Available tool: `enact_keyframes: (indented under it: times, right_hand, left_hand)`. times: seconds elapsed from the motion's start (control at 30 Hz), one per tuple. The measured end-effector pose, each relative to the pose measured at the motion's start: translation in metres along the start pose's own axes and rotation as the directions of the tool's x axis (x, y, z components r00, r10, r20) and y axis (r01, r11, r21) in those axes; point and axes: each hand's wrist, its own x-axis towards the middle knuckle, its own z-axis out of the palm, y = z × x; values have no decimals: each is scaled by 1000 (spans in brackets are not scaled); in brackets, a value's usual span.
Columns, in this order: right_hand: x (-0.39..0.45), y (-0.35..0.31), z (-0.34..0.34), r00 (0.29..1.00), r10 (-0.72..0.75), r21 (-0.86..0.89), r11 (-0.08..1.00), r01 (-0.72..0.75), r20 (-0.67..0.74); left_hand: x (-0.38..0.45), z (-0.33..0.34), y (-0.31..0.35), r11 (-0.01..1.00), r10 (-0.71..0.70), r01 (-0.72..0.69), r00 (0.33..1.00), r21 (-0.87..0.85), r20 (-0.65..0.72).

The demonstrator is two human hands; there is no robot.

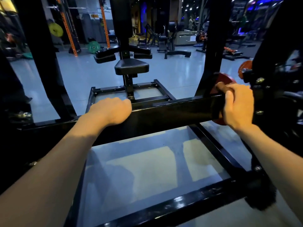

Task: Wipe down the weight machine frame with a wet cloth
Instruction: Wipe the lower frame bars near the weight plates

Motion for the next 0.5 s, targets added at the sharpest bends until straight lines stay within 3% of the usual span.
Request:
enact_keyframes:
  times: [0.1, 0.2, 0.3, 0.37, 0.43, 0.5]
  right_hand:
    - [-13, -41, 17, 995, -93, 101, 990, 95, -25]
    - [-29, -76, 25, 967, -245, 131, 963, 235, 68]
    - [-15, -42, 11, 906, -361, 94, 932, 349, 219]
    - [4, 5, -5, 908, -314, -58, 938, 342, 276]
    - [21, 58, -26, 946, -155, -280, 930, 237, 285]
    - [27, 95, -41, 962, -31, -393, 909, 140, 270]
  left_hand:
    - [18, -7, 47, 988, 149, -147, 988, -47, 33]
    - [34, -10, 120, 946, 285, -281, 958, -160, 3]
    - [40, 2, 157, 942, 311, -313, 950, -118, -35]
    - [30, 14, 155, 960, 263, -273, 955, -61, -141]
    - [21, 25, 155, 966, 248, -257, 942, -9, -228]
    - [19, 28, 157, 972, 220, -233, 942, -23, -255]
